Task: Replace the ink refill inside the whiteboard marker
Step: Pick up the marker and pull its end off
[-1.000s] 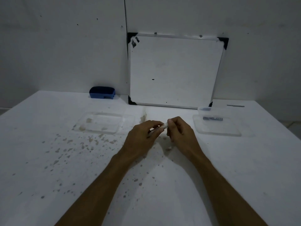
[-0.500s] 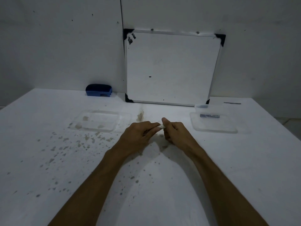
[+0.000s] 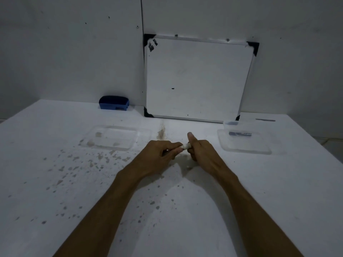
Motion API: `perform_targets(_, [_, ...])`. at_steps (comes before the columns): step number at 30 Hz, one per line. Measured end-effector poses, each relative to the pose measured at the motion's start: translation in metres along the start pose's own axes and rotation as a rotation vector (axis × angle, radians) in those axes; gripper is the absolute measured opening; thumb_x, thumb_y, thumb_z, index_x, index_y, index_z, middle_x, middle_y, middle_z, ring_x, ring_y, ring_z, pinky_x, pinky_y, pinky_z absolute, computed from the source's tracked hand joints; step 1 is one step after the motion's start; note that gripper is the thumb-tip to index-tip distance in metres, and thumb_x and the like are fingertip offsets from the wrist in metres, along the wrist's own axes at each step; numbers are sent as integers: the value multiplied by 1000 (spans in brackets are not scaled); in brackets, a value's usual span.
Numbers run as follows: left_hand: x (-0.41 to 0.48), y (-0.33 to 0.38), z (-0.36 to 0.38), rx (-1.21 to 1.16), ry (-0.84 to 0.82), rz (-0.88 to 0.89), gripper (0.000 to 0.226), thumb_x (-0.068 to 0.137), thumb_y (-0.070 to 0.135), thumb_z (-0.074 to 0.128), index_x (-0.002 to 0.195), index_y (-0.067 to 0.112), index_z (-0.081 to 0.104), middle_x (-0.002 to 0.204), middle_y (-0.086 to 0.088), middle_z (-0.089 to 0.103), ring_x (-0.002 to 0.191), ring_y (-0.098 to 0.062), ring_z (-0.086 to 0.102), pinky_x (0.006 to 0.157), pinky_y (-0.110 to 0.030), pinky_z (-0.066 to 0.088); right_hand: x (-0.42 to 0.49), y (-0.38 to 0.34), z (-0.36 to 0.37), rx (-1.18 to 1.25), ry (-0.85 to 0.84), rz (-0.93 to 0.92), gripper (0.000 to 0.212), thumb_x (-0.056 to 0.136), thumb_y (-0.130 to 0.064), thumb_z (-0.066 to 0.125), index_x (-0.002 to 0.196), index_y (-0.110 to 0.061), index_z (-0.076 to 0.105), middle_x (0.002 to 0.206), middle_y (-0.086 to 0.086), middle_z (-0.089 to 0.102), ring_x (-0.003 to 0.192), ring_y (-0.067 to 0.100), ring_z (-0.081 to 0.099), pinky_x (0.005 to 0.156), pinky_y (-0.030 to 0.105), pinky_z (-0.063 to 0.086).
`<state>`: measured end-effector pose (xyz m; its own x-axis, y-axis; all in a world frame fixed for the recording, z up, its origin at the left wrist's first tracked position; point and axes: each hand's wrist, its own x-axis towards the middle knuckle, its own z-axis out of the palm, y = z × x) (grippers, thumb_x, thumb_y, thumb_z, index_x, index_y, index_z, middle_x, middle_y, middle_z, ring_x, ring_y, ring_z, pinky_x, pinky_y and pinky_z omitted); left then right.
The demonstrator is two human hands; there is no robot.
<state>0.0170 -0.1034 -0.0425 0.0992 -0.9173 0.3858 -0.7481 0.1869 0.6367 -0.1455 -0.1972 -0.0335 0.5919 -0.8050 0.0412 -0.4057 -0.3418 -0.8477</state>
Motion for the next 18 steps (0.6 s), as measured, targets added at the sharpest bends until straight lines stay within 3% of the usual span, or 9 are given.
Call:
perform_targets(3, [-1, 3, 7, 139, 21, 156, 31, 102, 36, 56, 121, 20, 74, 79, -2, 67, 65, -13, 60, 63, -29, 52, 2, -5, 1, -40, 74, 75, 57, 106, -44, 41, 55, -20, 46, 54, -3, 47, 52, 11, 42, 58, 27, 34])
perform_targets(6, [-1, 3, 11, 152, 41, 211, 30, 103, 33, 57, 119, 16, 75, 79, -4, 68, 64, -14, 60, 62, -27, 51, 1, -8, 3, -4, 142, 115, 50, 101, -27, 45, 52, -19, 41, 50, -4, 42, 50, 11, 35, 53, 28, 30])
perform_targets(8, [-1, 7, 11, 53, 50, 126, 30, 103, 35, 57, 104, 16, 80, 72, 1, 70, 59, -11, 60, 61, -27, 52, 0, -8, 4, 48, 171, 99, 51, 99, -23, 47, 49, -19, 40, 45, -6, 39, 47, 10, 33, 51, 27, 29])
perform_targets(10, [0, 11, 9, -75, 5, -19, 29, 100, 38, 58, 91, 21, 79, 61, 14, 66, 53, -6, 57, 55, -18, 46, -1, -6, 5, 108, 200, 81, 54, 98, -21, 49, 45, -21, 40, 42, -8, 38, 45, 10, 32, 51, 25, 29])
perform_targets(12, [0, 13, 7, -165, -49, -112, 22, 99, 39, 58, 89, 32, 75, 56, 20, 62, 48, -2, 53, 55, -12, 42, -2, -4, 5, 131, 219, 57, 56, 98, -19, 51, 43, -23, 42, 37, -10, 38, 40, 6, 32, 48, 23, 30])
perform_targets(15, [-3, 13, 2, -201, -101, -140, 38, 96, 49, 57, 81, 22, 78, 58, 9, 64, 49, -5, 52, 57, -17, 47, -2, 1, 5, 84, 204, -11, 57, 99, -16, 51, 43, -22, 44, 31, -13, 39, 32, 3, 36, 40, 12, 28])
perform_targets(18, [-4, 14, -5, -283, -186, -188, 42, 95, 49, 57, 80, 16, 78, 58, 8, 63, 49, -5, 53, 55, -15, 47, -3, 7, 6, 71, 187, -89, 56, 101, -14, 51, 45, -18, 43, 34, -12, 36, 34, 5, 37, 39, 13, 30])
